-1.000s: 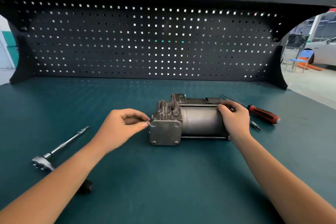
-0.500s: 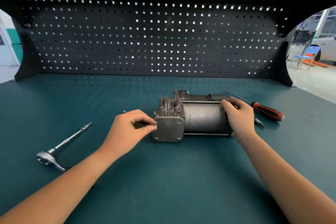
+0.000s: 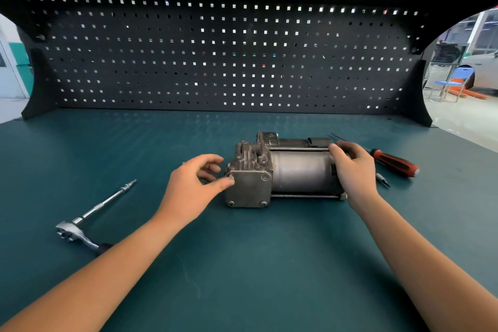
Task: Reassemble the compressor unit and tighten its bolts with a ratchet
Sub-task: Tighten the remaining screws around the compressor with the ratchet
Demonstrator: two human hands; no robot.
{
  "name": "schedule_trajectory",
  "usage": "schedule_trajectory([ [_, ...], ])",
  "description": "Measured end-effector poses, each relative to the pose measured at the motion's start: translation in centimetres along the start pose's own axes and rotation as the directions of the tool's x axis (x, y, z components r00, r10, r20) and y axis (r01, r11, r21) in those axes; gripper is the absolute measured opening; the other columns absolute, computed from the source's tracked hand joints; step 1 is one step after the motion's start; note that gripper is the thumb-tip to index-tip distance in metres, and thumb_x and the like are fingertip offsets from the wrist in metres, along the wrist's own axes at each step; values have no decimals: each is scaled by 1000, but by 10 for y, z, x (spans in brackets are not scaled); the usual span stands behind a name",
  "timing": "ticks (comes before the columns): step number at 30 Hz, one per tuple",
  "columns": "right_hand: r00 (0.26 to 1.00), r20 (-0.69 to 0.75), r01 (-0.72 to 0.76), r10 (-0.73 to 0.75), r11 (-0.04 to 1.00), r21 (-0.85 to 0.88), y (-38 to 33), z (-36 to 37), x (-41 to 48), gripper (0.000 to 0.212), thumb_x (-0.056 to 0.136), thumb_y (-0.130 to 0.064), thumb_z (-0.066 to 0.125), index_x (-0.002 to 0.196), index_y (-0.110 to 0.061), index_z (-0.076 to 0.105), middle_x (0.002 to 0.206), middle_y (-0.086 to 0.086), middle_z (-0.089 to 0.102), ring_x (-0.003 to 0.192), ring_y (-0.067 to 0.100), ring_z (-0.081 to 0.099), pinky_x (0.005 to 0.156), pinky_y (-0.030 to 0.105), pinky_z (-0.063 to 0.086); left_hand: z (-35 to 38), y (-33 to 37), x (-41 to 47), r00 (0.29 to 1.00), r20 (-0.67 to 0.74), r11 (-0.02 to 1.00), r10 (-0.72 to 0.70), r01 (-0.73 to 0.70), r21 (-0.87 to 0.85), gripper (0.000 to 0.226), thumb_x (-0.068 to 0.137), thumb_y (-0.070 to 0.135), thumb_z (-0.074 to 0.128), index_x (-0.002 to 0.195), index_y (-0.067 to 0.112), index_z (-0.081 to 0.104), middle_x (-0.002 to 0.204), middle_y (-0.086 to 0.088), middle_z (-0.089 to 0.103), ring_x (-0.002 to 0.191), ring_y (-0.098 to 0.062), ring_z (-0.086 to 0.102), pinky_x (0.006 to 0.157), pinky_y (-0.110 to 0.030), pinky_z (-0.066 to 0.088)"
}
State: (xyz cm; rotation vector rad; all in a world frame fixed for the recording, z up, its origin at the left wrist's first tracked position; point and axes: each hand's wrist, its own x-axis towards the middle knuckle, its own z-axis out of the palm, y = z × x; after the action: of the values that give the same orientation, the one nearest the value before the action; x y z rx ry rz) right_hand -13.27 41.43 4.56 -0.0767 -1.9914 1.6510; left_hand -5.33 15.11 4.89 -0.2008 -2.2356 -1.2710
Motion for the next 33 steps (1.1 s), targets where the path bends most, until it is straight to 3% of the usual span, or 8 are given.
schedule_trajectory([
  [5, 1000, 5, -9, 10, 1000, -21, -2, -2, 0, 8, 85, -24, 59, 93, -22, 63, 82, -15, 60, 78, 2, 55, 71, 21, 39, -2, -1, 0, 993, 43, 978, 111, -116, 170, 15, 72, 21, 77, 82, 27, 67, 76, 17, 62, 75, 0, 60, 74, -15, 44],
  [10, 999, 28, -23, 22, 1000, 13, -3, -3, -2, 9, 87, -27, 60, 94, -22, 62, 88, -12, 61, 90, 10, 56, 79, 24, 40, -26, -6, 8, 974, 212, 963, 82, -132, 233, 37, 76, 31, 72, 108, 36, 54, 93, 25, 56, 88, 8, 55, 80, -17, 40],
  [13, 999, 43, -29, 27, 999, 32, -4, -3, -4, 11, 87, -29, 60, 94, -22, 62, 92, -7, 63, 91, 12, 57, 80, 25, 41, -75, -22, 11, 978, 203, 956, -48, -14, 292, 35, 87, 3, 55, 108, 32, 56, 101, 16, 64, 100, -7, 61, 89, -23, 41],
  [17, 999, 37, -24, 24, 1000, 13, -7, -2, -6, 15, 89, -27, 58, 99, -18, 62, 97, -3, 63, 96, 15, 56, 80, 25, 38, -133, -64, -18, 859, 400, 538, -319, -183, 823, 64, 83, -3, 38, 136, 34, 37, 151, 19, 21, 133, -3, 32, 101, -14, 29],
  [22, 996, -78, 18, -36, 977, -213, -12, -4, -16, 38, 90, -28, 56, 125, -11, 53, 145, 6, 35, 131, 22, 35, 107, 33, 25, -152, -67, -43, 779, 589, 609, -217, -363, 705, 72, 79, -2, 32, 122, 55, 38, 125, 51, 12, 122, 17, 30, 94, 3, 13],
  [28, 968, -159, 126, -194, 923, -363, -22, -13, -32, 46, 88, -23, 59, 130, -13, 45, 154, 4, 14, 133, 31, 27, 108, 36, 18, -167, -68, -56, 719, 679, 576, -146, -496, 650, 71, 63, 10, 33, 104, 68, 29, 111, 61, 13, 118, 28, 18, 92, 4, 13],
  [31, 919, -200, 285, -339, 923, -257, -38, -11, -41, 38, 87, -11, 60, 124, -9, 51, 149, 7, 23, 133, 19, 29, 109, 26, 21, -169, -68, -64, 750, 661, 465, 30, -596, 654, 51, 45, 25, 42, 88, 52, 35, 92, 37, 49, 90, 17, 44, 77, -7, 30],
  [33, 887, -168, 417, -431, 902, -112, -53, -5, -59, 27, 85, -1, 60, 110, -11, 59, 133, 3, 43, 118, 6, 40, 99, 12, 28, -164, -74, -69, 744, 634, 428, 212, -654, 624, 36, 53, 34, 45, 86, 44, 36, 77, 31, 51, 79, 12, 45, 80, -18, 34],
])
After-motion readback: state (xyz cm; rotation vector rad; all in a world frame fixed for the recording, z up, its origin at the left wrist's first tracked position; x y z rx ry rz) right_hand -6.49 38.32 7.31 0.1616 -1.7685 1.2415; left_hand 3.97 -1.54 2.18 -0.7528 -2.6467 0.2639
